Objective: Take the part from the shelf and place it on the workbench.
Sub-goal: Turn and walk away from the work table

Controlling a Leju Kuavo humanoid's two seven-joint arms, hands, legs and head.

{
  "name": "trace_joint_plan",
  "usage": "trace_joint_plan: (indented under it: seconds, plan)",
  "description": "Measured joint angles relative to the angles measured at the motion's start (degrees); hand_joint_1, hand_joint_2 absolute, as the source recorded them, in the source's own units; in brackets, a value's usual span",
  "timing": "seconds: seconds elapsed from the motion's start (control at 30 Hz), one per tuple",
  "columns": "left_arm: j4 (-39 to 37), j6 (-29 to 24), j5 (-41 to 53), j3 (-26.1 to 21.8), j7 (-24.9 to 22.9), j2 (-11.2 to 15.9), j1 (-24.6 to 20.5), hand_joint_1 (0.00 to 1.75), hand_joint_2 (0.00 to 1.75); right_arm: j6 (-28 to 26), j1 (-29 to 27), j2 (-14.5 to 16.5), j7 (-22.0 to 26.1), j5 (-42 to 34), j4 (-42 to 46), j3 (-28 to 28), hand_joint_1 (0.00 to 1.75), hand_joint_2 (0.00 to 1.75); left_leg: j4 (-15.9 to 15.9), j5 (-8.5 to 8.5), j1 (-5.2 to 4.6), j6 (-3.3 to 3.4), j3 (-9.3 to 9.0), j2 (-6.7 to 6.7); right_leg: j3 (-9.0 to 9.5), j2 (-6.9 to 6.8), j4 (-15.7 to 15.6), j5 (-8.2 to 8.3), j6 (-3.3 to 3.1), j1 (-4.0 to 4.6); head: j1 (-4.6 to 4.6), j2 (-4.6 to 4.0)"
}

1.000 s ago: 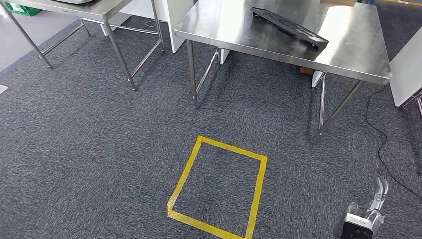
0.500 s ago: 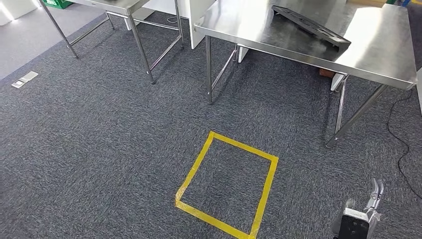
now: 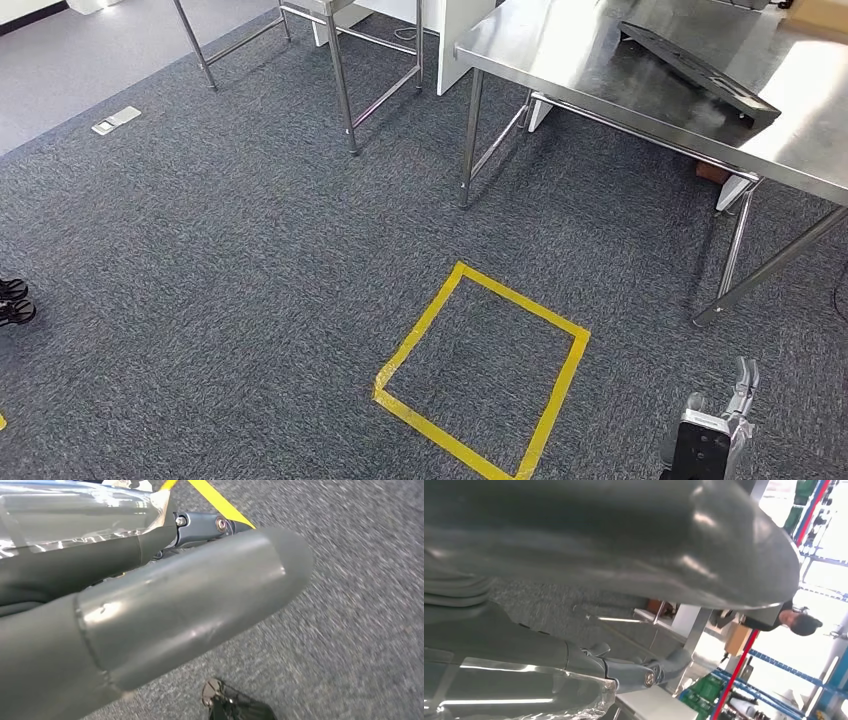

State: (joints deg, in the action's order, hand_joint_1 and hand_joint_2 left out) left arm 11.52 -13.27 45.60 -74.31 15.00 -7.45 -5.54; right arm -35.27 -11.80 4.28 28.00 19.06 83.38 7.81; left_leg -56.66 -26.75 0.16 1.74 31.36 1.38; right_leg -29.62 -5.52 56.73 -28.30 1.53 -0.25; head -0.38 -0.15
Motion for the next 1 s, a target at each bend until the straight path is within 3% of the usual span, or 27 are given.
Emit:
trace_joint_plan:
  seconds: [0.03, 0.1, 0.17, 0.2, 0.23, 0.3, 0.37, 0.4, 0.47, 0.53, 0.6, 0.67, 0.7, 0.73, 0.77, 0.83, 0.9, 0.97, 1.0]
  plan:
    - [0.0, -0.2, 0.0, 0.0, 0.0, 0.0, 0.0, 0.00, 0.00, 0.0, 0.1, 0.0, -0.1, 0.0, -0.1, 0.0, 0.00, 0.00, 0.2, 0.36, 0.13, 0.50, 0.11, -0.43, -0.68, 1.16, 1.4, -0.97, 0.07, -0.09, 0.04, 0.00]
    - [0.0, -0.6, 0.2, 0.0, -0.1, 0.0, -0.1, 0.00, 0.00, -0.1, 0.3, -0.3, -0.2, 0.0, -0.5, -0.1, 0.00, 0.00, 0.4, 0.90, 0.25, 1.17, 0.53, -1.38, -3.47, 4.01, 7.7, -4.35, -0.30, -0.32, 0.21, 0.00]
    - [0.0, -0.8, 0.3, 0.1, -0.1, 0.0, -0.2, 0.00, 0.00, -0.2, 0.3, -0.6, -0.3, 0.0, -1.1, -0.3, 0.00, 0.00, 0.4, 1.27, 0.18, 1.37, 1.06, -2.63, -6.59, 5.00, 14.7, -7.12, -0.47, -0.36, 0.25, 0.00]
    - [0.0, -0.9, 0.4, 0.1, 0.0, 0.0, -0.1, 0.00, 0.00, -0.2, 0.3, -0.6, -0.3, 0.0, -1.4, -0.4, 0.00, 0.00, 0.4, 1.43, 0.14, 1.32, 1.25, -3.34, -7.01, 5.14, 16.0, -7.32, -0.24, -0.34, 0.25, 0.00]
    - [0.0, -1.0, 0.5, 0.1, 0.0, 0.0, -0.1, 0.00, 0.00, -0.3, 0.3, -0.7, -0.3, 0.0, -1.6, -0.4, 0.00, 0.00, 0.3, 1.58, 0.10, 1.23, 1.35, -4.08, -6.26, 5.27, 14.8, -6.56, 0.15, -0.35, 0.25, 0.00]
    - [0.0, -1.2, 0.5, 0.1, 0.0, -0.1, 0.0, 0.00, 0.00, -0.4, 0.4, -0.7, -0.3, 0.0, -1.8, -0.5, 0.00, 0.00, 0.3, 1.83, 0.10, 0.93, 1.43, -5.52, -2.11, 6.64, 6.9, -3.43, 0.86, -0.50, 0.29, 0.00]
    - [0.0, -1.3, 0.6, 0.1, 0.1, -0.1, 0.0, 0.00, 0.00, -0.5, 0.4, -0.7, -0.3, 0.0, -1.9, -0.5, 0.00, 0.00, 0.2, 2.06, -0.06, 0.44, 1.61, -6.66, 0.84, 8.46, 0.3, -1.16, 0.76, -0.58, 0.29, 0.00]
    - [0.0, -1.3, 0.6, 0.1, 0.1, -0.1, 0.0, 0.00, 0.00, -0.5, 0.4, -0.7, -0.3, 0.0, -2.0, -0.6, 0.00, 0.00, 0.1, 2.19, -0.11, 0.15, 1.81, -7.11, 1.26, 8.93, -0.8, -0.78, 0.48, -0.53, 0.29, 0.00]
    - [0.0, -1.4, 0.6, 0.1, 0.1, -0.1, 0.1, 0.00, 0.00, -0.6, 0.5, -0.7, -0.3, 0.0, -2.0, -0.6, 0.00, 0.00, 0.1, 2.52, -0.06, -0.52, 2.28, -7.91, 1.19, 7.97, -0.8, -0.41, -0.19, -0.53, 0.27, 0.00]
    - [0.0, -1.5, 0.6, 0.1, 0.1, -0.1, 0.3, 0.00, 0.00, -0.6, 0.7, -0.7, -0.3, 0.0, -2.0, -0.6, 0.00, 0.00, -1.6, 1.42, -0.03, -1.12, 3.30, -6.34, 1.24, 6.84, -1.0, 0.02, -0.97, -0.83, 0.15, 0.00]
    - [0.0, -1.5, 0.6, 0.1, 0.1, -0.1, 0.3, 0.00, 0.00, -0.7, 0.6, -0.6, -0.3, 0.0, -2.1, -0.6, 0.00, 0.00, -7.6, -2.31, 0.02, -1.64, 6.11, -3.28, 1.14, 5.50, -1.1, 0.24, -1.57, -0.86, -0.08, 0.00]
    - [0.0, -1.5, 0.6, 0.1, 0.1, 0.0, 0.2, 0.00, 0.00, -0.7, 0.5, -0.6, -0.3, 0.0, -2.2, -0.6, 0.00, 0.00, -15.5, -5.84, 0.26, -2.15, 9.73, -2.01, 0.92, 4.03, -1.1, 0.27, -1.76, -0.70, -0.20, 0.00]
    - [0.0, -1.5, 0.6, 0.1, 0.1, 0.0, 0.2, 0.00, 0.00, -0.7, 0.5, -0.7, -0.3, 0.0, -2.2, -0.6, 0.00, 0.00, -17.5, -6.27, 0.39, -2.30, 10.57, -1.82, 0.84, 3.29, -1.0, 0.26, -1.77, -0.67, -0.20, 0.00]
    - [0.0, -1.5, 0.6, 0.1, 0.1, 0.0, 0.3, 0.00, 0.00, -0.8, 0.5, -0.6, -0.3, 0.0, -2.3, -0.6, 0.00, 0.00, -17.2, -5.65, 0.51, -2.40, 10.26, -1.62, 0.82, 2.58, -1.0, 0.25, -1.76, -0.66, -0.21, 0.00]
    - [0.0, -1.5, 0.6, 0.1, 0.1, 0.0, 0.3, 0.00, 0.00, -0.8, 0.5, -0.6, -0.3, 0.1, -2.3, -0.6, 0.00, 0.00, -14.5, -4.12, 0.60, -2.40, 8.66, -1.23, 0.86, 1.93, -1.0, 0.22, -1.74, -0.66, -0.20, 0.00]
    - [0.0, -1.6, 0.5, 0.1, 0.2, 0.1, 0.2, 0.00, 0.00, -0.8, 0.7, -0.6, -0.4, 0.1, -2.4, -0.6, 0.00, 0.00, -5.9, -0.89, 0.49, -2.19, 3.73, 1.18, 0.99, 0.79, -0.9, 0.03, -1.48, -0.40, -0.26, 0.00]
    - [0.0, -1.5, -0.3, 0.1, 0.5, 0.1, -0.1, 0.00, 0.00, -0.9, 0.8, -0.7, -0.5, 0.3, -2.4, -0.6, 0.00, 0.00, -0.9, 0.35, 0.18, -1.67, 1.05, 2.77, 1.01, -0.19, -0.8, -0.25, -1.02, 0.07, -0.08, 0.00]
    - [-0.1, -1.3, -1.4, -0.1, 0.8, 0.0, -0.1, 0.00, 0.00, -0.9, 0.9, -0.6, -0.6, 0.5, -2.4, -0.6, 0.00, 0.00, -0.4, 0.42, -0.13, -1.03, 1.21, 1.74, 1.13, -1.31, -0.9, -0.36, -0.50, 0.31, 0.16, 0.00]
    - [-0.1, -1.3, -1.9, -0.2, 0.9, 0.0, -0.1, 0.00, 0.00, -0.9, 1.0, -0.6, -0.6, 0.6, -2.4, -0.6, 0.00, 0.00, -0.2, 0.61, -0.13, -0.63, 1.25, 1.16, 1.10, -1.20, -0.7, -0.58, -0.19, 0.20, 0.19, 0.00]
